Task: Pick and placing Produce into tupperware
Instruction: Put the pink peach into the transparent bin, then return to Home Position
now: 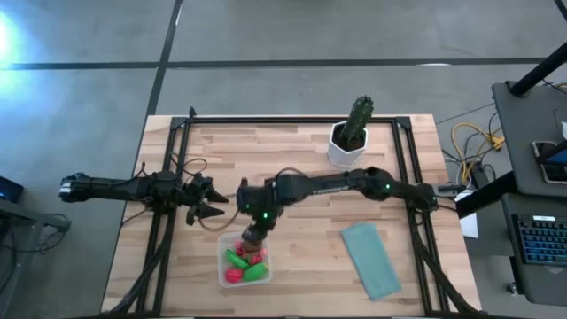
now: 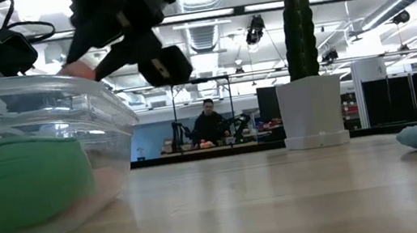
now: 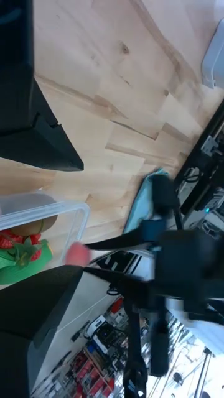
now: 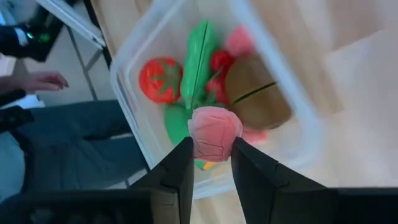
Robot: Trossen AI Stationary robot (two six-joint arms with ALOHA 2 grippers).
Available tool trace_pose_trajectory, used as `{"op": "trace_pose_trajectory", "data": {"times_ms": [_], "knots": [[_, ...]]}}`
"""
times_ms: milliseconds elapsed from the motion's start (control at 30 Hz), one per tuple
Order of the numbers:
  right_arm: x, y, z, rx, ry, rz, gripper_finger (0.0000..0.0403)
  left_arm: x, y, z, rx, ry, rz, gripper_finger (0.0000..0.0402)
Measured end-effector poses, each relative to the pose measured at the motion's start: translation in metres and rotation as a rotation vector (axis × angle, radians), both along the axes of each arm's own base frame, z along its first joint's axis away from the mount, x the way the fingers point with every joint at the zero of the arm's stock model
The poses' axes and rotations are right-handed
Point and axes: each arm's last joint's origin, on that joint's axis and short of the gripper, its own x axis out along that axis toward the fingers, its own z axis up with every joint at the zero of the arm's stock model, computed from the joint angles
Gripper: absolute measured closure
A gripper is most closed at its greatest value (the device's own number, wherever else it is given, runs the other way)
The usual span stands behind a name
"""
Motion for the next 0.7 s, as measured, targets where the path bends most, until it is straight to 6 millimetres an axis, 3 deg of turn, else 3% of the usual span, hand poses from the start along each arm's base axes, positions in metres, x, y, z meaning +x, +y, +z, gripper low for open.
{"op": "trace_pose_trajectory", "data": {"times_ms": [233,467,600,700], "knots": [[0.002,0.029,-0.016,0.0,-0.015,0.098,0.0301,0.0,0.0,0.0,0.0,0.0,0.0,0.0155],[0.001,0.036,-0.016,-0.079,-0.048,0.116,0.02,0.0,0.0,0.0,0.0,0.0,0.0,0.0155],[0.0,0.03,-0.005,-0.096,-0.069,0.092,0.0151,0.0,0.0,0.0,0.0,0.0,-0.001,0.0155],[-0.004,0.028,0.021,-0.149,-0.164,0.076,0.0136,0.0,0.0,0.0,0.0,0.0,-0.001,0.0155]]}}
